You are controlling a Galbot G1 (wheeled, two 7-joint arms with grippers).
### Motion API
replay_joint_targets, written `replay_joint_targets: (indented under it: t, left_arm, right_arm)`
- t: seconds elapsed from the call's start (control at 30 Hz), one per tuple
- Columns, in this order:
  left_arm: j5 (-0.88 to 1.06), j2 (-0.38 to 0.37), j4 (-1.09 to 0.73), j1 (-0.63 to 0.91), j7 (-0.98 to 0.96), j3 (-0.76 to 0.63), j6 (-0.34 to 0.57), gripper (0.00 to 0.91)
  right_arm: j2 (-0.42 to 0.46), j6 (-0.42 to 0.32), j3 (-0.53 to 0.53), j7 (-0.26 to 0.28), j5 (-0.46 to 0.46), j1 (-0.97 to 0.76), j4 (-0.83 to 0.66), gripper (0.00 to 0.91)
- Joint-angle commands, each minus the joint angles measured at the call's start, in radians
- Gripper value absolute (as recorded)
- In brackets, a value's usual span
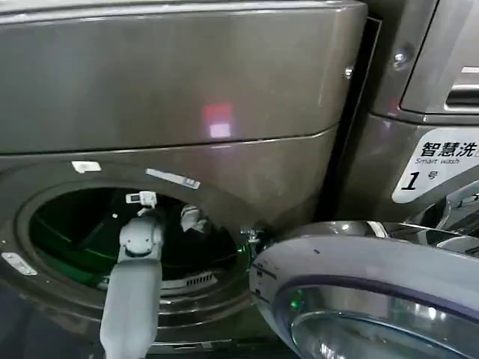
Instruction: Grasp the clothes from the dryer.
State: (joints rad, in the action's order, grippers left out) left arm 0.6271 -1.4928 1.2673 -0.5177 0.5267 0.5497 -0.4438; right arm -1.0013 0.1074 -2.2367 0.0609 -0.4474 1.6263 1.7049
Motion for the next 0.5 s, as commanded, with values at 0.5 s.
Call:
replay_joint_targets:
  t: [0.5]
  left_arm:
    - [0.483, 0.011, -0.289, 0.261, 0.745, 0.037, 0.604, 0.907]
  right_arm:
    - [0.004, -0.007, 0.002, 0.002, 0.0, 0.001, -0.008, 0.907]
